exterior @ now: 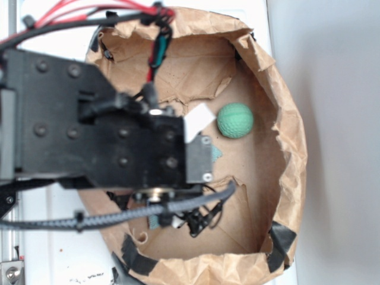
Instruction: Grab the blue cloth.
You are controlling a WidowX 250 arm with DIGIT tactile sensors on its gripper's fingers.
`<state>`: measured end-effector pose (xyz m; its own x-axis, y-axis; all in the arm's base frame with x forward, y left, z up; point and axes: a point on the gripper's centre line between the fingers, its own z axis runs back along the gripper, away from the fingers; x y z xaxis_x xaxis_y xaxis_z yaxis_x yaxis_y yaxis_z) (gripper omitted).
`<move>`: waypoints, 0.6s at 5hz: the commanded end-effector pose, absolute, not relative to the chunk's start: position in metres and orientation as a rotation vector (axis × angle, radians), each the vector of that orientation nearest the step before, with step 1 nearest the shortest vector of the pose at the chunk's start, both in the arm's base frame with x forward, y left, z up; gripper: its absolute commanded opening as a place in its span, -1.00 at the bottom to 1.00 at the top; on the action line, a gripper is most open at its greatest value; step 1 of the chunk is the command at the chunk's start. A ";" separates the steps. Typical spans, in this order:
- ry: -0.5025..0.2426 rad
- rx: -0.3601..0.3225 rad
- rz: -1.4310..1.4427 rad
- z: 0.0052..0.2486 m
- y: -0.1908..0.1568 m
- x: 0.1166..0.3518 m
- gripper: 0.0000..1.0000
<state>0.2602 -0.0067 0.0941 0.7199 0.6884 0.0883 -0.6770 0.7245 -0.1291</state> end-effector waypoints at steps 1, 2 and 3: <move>-0.204 -0.073 0.762 0.081 -0.008 0.262 1.00; -0.185 -0.052 0.744 0.070 -0.015 0.267 1.00; -0.206 -0.028 0.751 0.061 -0.020 0.269 -1.00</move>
<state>0.2726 -0.0216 0.0529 0.7126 0.6834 0.1586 -0.6816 0.7279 -0.0744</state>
